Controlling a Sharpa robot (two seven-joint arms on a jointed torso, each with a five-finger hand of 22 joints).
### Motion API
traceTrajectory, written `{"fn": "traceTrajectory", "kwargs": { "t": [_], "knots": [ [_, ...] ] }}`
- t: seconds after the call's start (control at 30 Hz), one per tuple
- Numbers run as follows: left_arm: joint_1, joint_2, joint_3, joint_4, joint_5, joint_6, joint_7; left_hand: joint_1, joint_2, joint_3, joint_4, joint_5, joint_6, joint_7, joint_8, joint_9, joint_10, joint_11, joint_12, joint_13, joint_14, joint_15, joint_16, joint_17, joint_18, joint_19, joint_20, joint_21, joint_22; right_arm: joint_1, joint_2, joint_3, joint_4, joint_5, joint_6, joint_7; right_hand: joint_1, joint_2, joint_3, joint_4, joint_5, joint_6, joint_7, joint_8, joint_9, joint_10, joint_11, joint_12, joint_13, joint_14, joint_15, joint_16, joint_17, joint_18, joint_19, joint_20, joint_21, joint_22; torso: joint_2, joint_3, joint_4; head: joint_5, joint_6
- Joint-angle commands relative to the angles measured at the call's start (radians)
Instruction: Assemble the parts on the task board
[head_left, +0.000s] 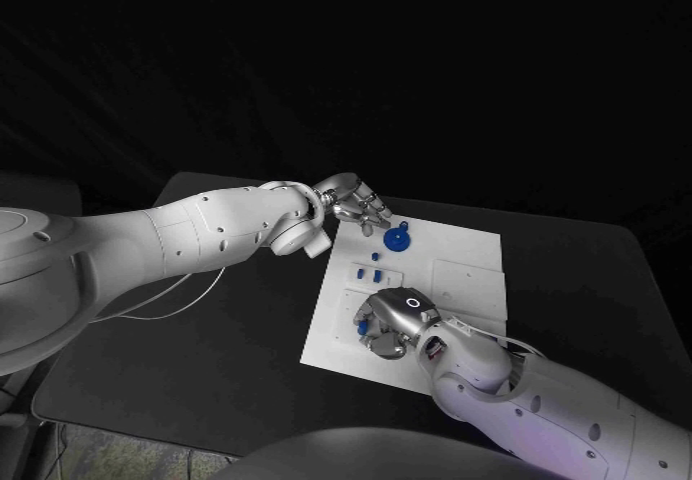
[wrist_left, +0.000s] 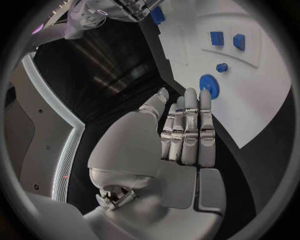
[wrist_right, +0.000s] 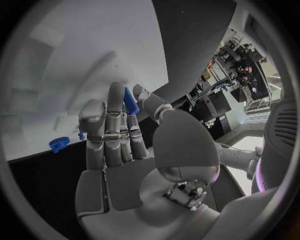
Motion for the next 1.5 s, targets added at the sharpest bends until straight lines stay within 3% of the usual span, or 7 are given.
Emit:
{"fn": "traceTrajectory", "kwargs": {
  "t": [0.03,0.2,0.63,0.8,0.97,1.27,1.5],
  "knots": [
    [0.000,0.001,0.001,0.000,0.000,0.014,0.003,-0.002,0.005,-0.001,0.005,0.000,-0.007,0.002,-0.003,0.001,-0.007,0.002,-0.004,-0.001,0.001,-0.002,-0.001,0.000,-0.002,0.004,0.000,0.000,-0.001,-0.002,-0.002,-0.001,0.007,0.034,-0.039,0.031,0.012,-0.022,-0.088,0.013,0.029,-0.047,0.003,-0.002,0.000,-0.060,0.012,0.012,0.000,-0.012,0.006,-0.016,-0.020,0.024,0.024,0.013,-0.058,-0.021,0.000,0.0002,0.0000,-0.002,0.001],
    [0.000,0.001,0.001,0.000,0.000,0.013,0.003,-0.002,0.005,-0.001,0.005,0.000,-0.007,0.002,-0.003,0.001,-0.007,0.002,-0.004,-0.001,0.001,-0.002,-0.001,0.000,-0.002,0.004,0.000,0.000,-0.001,-0.002,-0.008,-0.001,0.015,0.053,-0.080,0.043,0.071,-0.022,-0.230,0.053,0.039,-0.088,-0.004,-0.002,-0.001,-0.151,0.029,0.031,-0.001,-0.020,0.021,-0.041,-0.072,0.052,0.021,0.028,-0.195,-0.082,0.000,-0.0001,0.0006,-0.004,0.002],
    [0.000,-0.001,0.000,-0.004,0.000,0.012,0.002,-0.002,0.005,-0.001,0.005,0.000,-0.007,0.002,-0.003,0.001,-0.007,0.002,-0.004,-0.001,0.001,-0.002,-0.001,0.000,-0.002,0.004,0.000,0.000,-0.001,-0.001,-0.060,0.007,0.079,0.118,-0.170,0.052,0.102,-0.046,-0.264,0.123,0.067,-0.117,-0.004,-0.002,-0.001,-0.185,0.031,0.082,-0.002,-0.015,0.023,-0.029,-0.122,0.061,0.043,0.031,-0.248,-0.085,-0.001,0.0008,0.0002,-0.009,0.010],
    [0.000,-0.002,0.000,-0.011,0.000,0.010,0.003,-0.002,0.005,-0.001,0.005,0.000,-0.007,0.002,-0.003,0.001,-0.007,0.002,-0.004,-0.001,0.001,-0.002,-0.001,0.000,-0.002,0.004,0.000,0.000,-0.001,0.000,-0.106,0.039,0.121,0.229,-0.190,0.095,0.082,-0.011,-0.264,0.112,0.063,-0.105,0.010,-0.004,-0.002,-0.116,0.015,0.094,-0.003,-0.007,0.012,-0.012,-0.117,0.043,0.049,0.022,-0.158,-0.038,-0.003,0.0007,-0.0019,-0.023,0.020],
    [-0.002,-0.002,0.000,-0.019,0.000,0.007,0.004,-0.002,0.005,-0.001,0.005,0.000,-0.007,0.002,-0.003,0.001,-0.007,0.002,-0.004,-0.001,0.001,-0.002,-0.001,0.000,-0.002,0.004,0.000,0.000,-0.001,0.005,-0.175,0.084,0.152,0.440,-0.158,0.236,0.057,0.043,-0.129,0.082,0.108,-0.132,0.032,-0.004,-0.003,-0.058,0.012,0.084,-0.001,-0.025,0.007,-0.009,-0.113,0.044,0.040,0.018,-0.168,-0.029,-0.009,0.0014,-0.0045,-0.043,0.028],
    [-0.014,-0.014,-0.003,-0.022,0.032,-0.017,0.017,0.000,0.003,-0.002,0.007,-0.001,-0.005,0.000,-0.002,0.001,-0.003,0.000,-0.003,-0.001,0.002,-0.003,0.000,0.000,-0.002,0.006,0.000,0.001,-0.007,0.015,-0.322,0.153,0.161,0.793,0.000,0.281,0.042,0.074,-0.163,0.051,0.126,0.013,-0.015,0.004,0.036,0.013,-0.055,0.349,0.147,-0.023,-0.025,0.040,-0.063,0.000,0.048,-0.014,-0.028,0.050,-0.032,0.0116,-0.0148,-0.086,0.045],
    [-0.023,-0.034,-0.003,-0.012,0.085,-0.039,0.028,0.001,0.002,-0.002,0.006,0.001,-0.002,0.000,-0.002,0.001,0.001,-0.001,-0.003,-0.001,0.004,-0.004,0.000,0.000,-0.003,0.007,-0.001,0.001,-0.008,0.038,-0.416,0.169,0.127,0.943,0.178,0.182,0.006,0.124,-0.218,0.061,0.034,0.016,-0.032,-0.001,0.091,-0.089,-0.076,0.673,0.428,-0.015,-0.035,0.087,0.017,-0.024,0.058,-0.026,0.126,0.119,-0.057,0.0200,-0.0253,-0.120,0.054]
  ]
}}
